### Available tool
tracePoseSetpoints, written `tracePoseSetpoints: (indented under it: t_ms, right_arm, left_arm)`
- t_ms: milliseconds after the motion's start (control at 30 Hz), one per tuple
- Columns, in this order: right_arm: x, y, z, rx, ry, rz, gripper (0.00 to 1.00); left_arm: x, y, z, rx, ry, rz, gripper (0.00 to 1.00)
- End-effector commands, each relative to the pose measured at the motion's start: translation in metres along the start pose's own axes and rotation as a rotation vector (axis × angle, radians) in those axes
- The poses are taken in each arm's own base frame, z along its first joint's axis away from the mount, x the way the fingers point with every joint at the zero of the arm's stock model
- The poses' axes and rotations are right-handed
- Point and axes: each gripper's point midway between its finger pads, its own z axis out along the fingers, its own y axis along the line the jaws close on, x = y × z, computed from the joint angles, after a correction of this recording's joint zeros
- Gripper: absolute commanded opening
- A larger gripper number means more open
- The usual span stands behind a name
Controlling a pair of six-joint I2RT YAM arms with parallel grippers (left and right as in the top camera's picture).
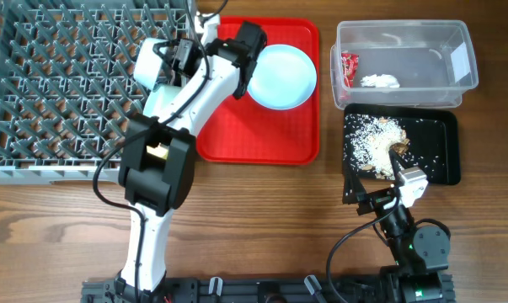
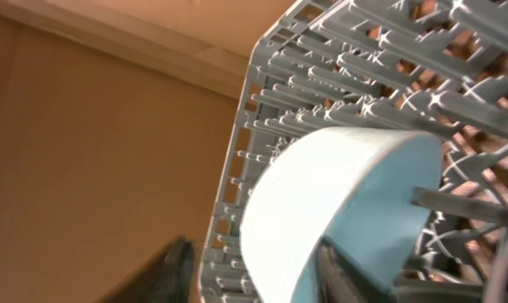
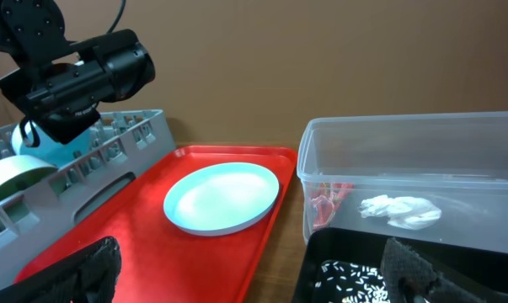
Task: Sort waste into correct bins and load items into the dishwasher rack
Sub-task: 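Open the left gripper and move it back over the red tray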
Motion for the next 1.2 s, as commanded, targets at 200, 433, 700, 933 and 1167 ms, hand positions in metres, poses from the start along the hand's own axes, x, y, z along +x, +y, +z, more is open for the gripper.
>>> tracePoseSetpoints:
  t_ms: [200,433,700,933,1167]
  right_arm:
    - [-0.002,-0.004,0.0,0.022,-0.012,-0.011,1.0]
    - [-0.002,-0.004,0.0,0.022,-0.012,-0.011,1.0]
    - [-0.002,-0.004,0.0,0.022,-0.012,-0.011,1.0]
    - [-0.002,-0.004,0.0,0.022,-0.012,-0.011,1.0]
    - [-0.002,-0.004,0.0,0.022,-0.012,-0.011,1.0]
  left_arm:
    - [-0.01,0.031,-0.009,0.004,-0.024,-0.108,0.98]
    - [-0.016,0.07,-0.024,0.198,-0.042,-0.259,1.0]
    - [-0.006,0.076,-0.042,0.433,-0.028,-0.266,0.99]
    - [0.009,0.034,-0.12,1.099,0.135,-0.406,0.85]
    - [0.002,0.013,-0.184,1.469,0.195,-0.401,0.76]
